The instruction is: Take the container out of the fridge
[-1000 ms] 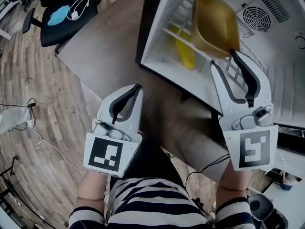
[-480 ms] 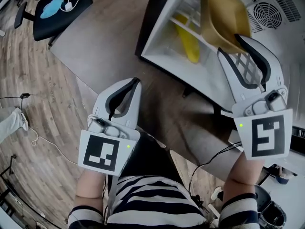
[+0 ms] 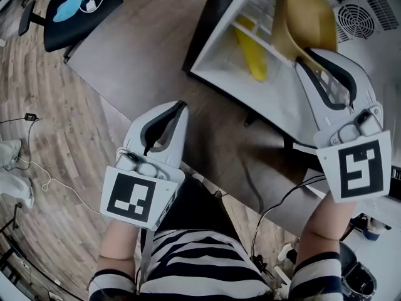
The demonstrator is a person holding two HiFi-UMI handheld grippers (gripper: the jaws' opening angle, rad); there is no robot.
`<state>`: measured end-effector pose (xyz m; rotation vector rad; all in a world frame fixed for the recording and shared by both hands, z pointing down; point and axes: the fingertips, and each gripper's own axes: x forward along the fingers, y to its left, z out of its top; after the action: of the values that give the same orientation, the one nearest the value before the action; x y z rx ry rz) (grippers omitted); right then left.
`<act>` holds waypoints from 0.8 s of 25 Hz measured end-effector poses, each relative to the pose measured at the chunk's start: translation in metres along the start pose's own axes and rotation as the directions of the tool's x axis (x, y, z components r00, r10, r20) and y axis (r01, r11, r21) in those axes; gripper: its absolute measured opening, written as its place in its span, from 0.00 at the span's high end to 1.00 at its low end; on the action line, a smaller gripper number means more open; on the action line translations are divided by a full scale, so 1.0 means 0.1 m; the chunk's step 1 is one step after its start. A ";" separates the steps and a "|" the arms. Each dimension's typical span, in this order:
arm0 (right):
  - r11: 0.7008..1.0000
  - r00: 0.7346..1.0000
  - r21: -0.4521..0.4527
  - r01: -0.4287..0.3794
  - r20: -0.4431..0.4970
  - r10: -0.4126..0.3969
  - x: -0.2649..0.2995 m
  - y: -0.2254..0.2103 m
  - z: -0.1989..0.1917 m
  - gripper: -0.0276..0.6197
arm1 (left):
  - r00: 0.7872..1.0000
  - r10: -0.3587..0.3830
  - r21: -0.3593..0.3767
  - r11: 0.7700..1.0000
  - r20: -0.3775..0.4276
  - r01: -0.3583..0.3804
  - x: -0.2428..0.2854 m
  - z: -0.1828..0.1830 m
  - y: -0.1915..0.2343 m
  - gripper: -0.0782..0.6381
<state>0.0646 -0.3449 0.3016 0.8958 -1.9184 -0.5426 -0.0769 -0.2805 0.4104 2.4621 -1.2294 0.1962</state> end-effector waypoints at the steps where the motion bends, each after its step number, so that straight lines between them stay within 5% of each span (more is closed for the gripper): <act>1: 1.000 1.000 -0.010 -0.006 -0.007 0.006 0.00 0.01 -0.01 0.86 | 1.000 0.003 0.004 1.000 0.000 -0.003 0.00 0.01 0.01 0.89; 20: 1.000 1.000 -0.016 -0.002 -0.008 0.002 0.00 0.00 0.01 0.93 | 0.996 0.050 0.083 0.995 0.076 -0.056 0.00 0.40 0.08 0.89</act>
<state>0.0639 -0.3447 0.3013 0.8839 -1.9047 -0.5516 -0.0848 -0.3011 0.3760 2.5313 -1.3447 0.1773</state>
